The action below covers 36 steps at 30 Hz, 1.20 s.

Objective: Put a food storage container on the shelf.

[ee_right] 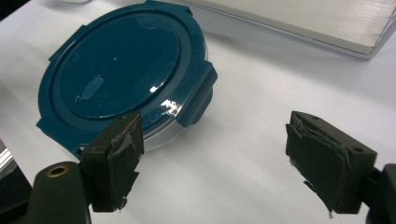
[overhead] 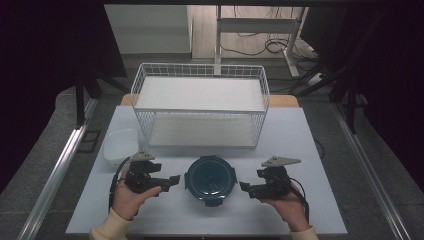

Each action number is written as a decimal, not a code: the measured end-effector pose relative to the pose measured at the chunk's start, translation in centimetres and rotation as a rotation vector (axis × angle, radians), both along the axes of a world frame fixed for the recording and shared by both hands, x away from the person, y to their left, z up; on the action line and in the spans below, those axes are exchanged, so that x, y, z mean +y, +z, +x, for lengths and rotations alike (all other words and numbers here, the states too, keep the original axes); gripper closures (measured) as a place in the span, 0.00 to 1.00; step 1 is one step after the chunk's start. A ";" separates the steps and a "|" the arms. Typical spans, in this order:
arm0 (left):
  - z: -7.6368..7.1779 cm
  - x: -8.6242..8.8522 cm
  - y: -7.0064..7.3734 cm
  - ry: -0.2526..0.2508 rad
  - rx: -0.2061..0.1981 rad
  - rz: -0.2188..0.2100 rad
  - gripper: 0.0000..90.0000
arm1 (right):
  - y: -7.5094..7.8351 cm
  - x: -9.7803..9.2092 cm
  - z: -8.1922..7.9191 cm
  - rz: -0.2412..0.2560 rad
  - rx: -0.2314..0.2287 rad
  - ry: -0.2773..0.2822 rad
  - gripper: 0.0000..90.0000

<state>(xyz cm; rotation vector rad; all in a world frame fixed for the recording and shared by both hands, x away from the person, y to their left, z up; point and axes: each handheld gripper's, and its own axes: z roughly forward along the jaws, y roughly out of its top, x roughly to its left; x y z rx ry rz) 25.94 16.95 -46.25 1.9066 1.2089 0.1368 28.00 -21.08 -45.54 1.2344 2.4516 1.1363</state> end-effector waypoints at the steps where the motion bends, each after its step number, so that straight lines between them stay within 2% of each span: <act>1: 0.0 0.0 0.0 0.001 0.002 0.000 0.13 | 0.1 0.0 0.0 0.004 0.000 -0.002 0.21; 5: 0.2 -0.1 0.2 0.006 0.016 -0.015 0.12 | 0.5 0.2 0.4 0.011 0.004 0.008 0.21; 8: 0.6 -0.3 0.3 0.002 0.038 -0.023 0.11 | 0.8 0.6 1.2 0.034 0.019 0.015 0.20; 15: 1.5 -1.2 0.0 -0.008 0.104 -0.051 0.10 | 0.7 2.9 3.0 0.056 0.065 0.043 0.17; 18: 1.9 -1.8 -0.2 -0.018 0.127 -0.072 0.09 | 0.7 3.6 3.5 0.081 0.090 0.056 0.16; 22: 2.4 -2.5 -0.8 -0.018 0.168 -0.108 0.09 | 0.0 4.4 3.8 0.097 0.126 0.057 0.14; 25: 2.7 -2.7 -1.4 -0.017 0.198 -0.132 0.09 | -0.7 4.7 4.0 0.076 0.151 0.048 0.13; 28: 3.0 -2.9 -1.9 -0.011 0.214 -0.137 0.09 | -1.3 4.8 4.2 0.085 0.177 0.042 0.12; 30: 3.1 -2.8 -2.4 -0.028 0.247 -0.215 0.08 | -2.0 4.9 4.4 0.098 0.210 0.037 0.12; 31: 3.1 -2.8 -2.6 -0.032 0.264 -0.238 0.08 | -2.0 4.9 4.4 0.098 0.210 0.037 0.12; 34: 3.2 -3.0 -3.2 -0.012 0.268 -0.194 0.09 | -2.4 5.0 4.4 0.105 0.229 0.036 0.12; 36: 3.3 -3.1 -3.3 -0.012 0.274 -0.197 0.09 | -2.6 5.1 4.4 0.107 0.242 0.040 0.12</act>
